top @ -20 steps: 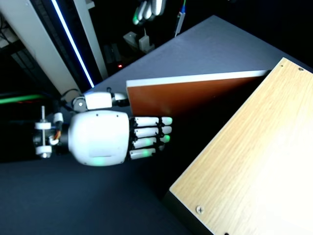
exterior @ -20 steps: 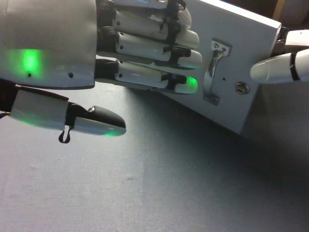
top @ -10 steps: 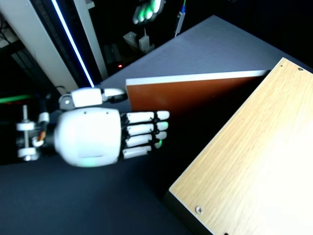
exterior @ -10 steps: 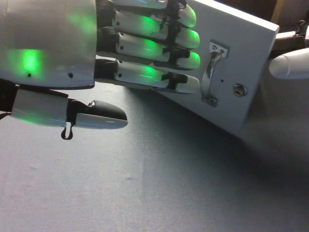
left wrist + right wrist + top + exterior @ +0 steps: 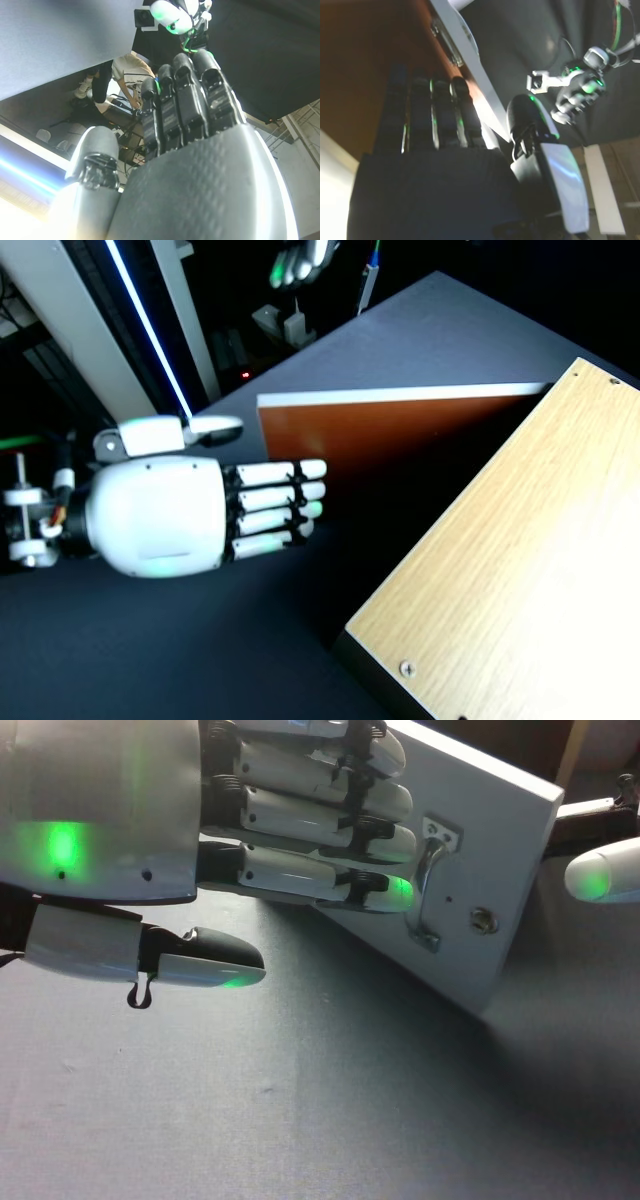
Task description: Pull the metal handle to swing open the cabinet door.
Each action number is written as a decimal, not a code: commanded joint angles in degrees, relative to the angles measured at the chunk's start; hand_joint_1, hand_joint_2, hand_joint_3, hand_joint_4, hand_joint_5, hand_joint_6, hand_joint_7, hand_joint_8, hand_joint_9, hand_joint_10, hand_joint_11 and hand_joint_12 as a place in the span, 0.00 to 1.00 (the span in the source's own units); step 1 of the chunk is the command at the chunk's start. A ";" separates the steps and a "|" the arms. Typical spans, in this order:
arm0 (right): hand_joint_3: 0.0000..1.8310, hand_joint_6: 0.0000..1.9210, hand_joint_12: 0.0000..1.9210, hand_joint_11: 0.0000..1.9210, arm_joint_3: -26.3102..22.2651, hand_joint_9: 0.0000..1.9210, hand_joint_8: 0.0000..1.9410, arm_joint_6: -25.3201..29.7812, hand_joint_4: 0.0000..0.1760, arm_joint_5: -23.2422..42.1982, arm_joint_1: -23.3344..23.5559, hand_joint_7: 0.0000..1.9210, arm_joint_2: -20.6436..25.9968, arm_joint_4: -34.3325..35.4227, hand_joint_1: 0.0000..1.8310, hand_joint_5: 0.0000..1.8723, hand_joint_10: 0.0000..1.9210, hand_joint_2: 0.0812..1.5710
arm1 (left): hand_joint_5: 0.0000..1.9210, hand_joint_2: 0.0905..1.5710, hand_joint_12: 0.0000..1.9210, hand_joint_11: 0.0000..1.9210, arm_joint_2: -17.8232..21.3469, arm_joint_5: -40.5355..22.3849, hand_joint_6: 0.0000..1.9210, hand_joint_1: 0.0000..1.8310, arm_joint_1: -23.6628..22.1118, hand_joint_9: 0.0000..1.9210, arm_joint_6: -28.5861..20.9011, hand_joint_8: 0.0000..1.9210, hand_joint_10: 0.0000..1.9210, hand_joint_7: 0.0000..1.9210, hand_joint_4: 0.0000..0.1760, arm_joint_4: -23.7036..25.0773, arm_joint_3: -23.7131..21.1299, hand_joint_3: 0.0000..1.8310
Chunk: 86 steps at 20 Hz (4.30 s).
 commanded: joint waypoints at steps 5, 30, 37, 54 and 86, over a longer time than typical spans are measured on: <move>0.00 0.00 0.33 0.00 -0.59 0.11 0.00 0.49 0.00 5.59 0.34 0.11 0.06 4.17 0.00 0.11 0.00 0.98 | 0.19 1.00 0.36 0.00 0.36 -1.19 0.00 0.00 -0.65 0.17 0.36 0.00 0.00 0.19 0.00 -5.53 0.06 0.01; 0.00 0.00 0.32 0.00 -1.90 0.11 0.00 0.01 0.00 7.93 1.41 0.11 -7.98 4.58 0.00 0.12 0.00 0.98 | 0.19 1.00 0.37 0.00 0.36 -1.19 0.00 0.00 -0.65 0.18 0.36 0.00 0.00 0.20 0.00 -5.53 0.06 0.01; 0.00 0.00 0.31 0.00 -2.35 0.10 0.00 -3.98 0.00 9.58 1.86 0.11 -9.19 4.46 0.00 0.11 0.00 0.98 | 0.19 1.00 0.37 0.00 0.36 -1.19 0.00 0.00 -0.65 0.18 0.36 0.00 0.00 0.20 0.00 -5.53 0.06 0.01; 0.00 0.00 0.31 0.00 -2.35 0.10 0.00 -21.50 0.00 11.70 2.18 0.11 -12.83 2.44 0.00 0.11 0.00 0.98 | 0.20 1.00 0.38 0.01 0.36 -1.19 0.00 0.00 -0.65 0.19 0.36 0.00 0.00 0.21 0.00 -5.53 0.06 0.02; 0.00 0.00 0.34 0.00 1.69 0.10 0.00 -25.72 0.00 5.63 5.50 0.11 -22.90 3.55 0.00 0.11 0.00 0.98 | 0.20 1.00 0.38 0.02 0.36 -1.19 0.00 0.00 -0.65 0.19 0.36 0.00 0.00 0.21 0.00 -5.53 0.06 0.01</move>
